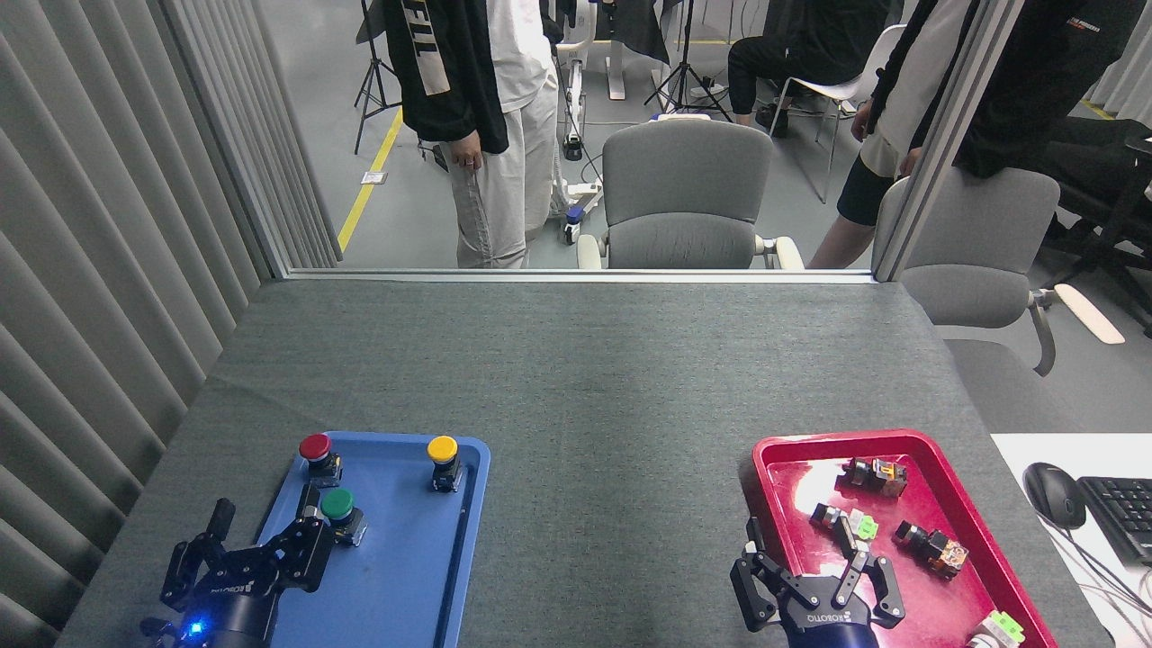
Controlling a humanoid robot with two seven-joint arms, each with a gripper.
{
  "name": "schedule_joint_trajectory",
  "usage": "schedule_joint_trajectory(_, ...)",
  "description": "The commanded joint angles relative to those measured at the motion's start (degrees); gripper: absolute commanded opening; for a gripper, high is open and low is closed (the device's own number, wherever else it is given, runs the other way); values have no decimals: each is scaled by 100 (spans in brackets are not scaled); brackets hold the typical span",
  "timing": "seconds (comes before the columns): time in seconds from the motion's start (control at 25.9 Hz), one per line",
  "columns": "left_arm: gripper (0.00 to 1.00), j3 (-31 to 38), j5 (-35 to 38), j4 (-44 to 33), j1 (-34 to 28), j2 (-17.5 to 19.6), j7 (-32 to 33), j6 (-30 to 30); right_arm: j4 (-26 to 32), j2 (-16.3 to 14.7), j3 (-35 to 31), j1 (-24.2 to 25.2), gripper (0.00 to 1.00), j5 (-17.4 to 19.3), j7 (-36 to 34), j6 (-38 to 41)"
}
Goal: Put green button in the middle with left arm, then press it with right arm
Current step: 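Reach the left gripper down to the green button on the blue tray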
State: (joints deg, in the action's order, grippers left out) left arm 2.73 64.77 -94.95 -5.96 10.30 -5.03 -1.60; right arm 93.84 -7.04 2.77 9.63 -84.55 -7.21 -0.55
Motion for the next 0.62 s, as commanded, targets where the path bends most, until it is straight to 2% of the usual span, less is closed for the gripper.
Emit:
schedule_joint_trajectory(0.0,100,0,0,2,7,-37,-7,10,-6,-8,-101,-14,100,35,18,2)
schedule_joint_trajectory(0.12,100,-27,53,-112,7,-2,-341,107,2,-26,-128,12,100,44,9,11)
schedule_joint_trajectory(0.27,100,-35,18,2,7,33,-341,292,-33,-201,-145,-32,100,79,9,28)
schedule_joint_trajectory(0.5,100,-53,9,152,16,86,-394,546,-33,-210,-145,-23,100,88,9,28)
schedule_joint_trajectory(0.58,100,-299,53,196,16,182,-394,626,-33,-228,-145,-23,100,88,9,28)
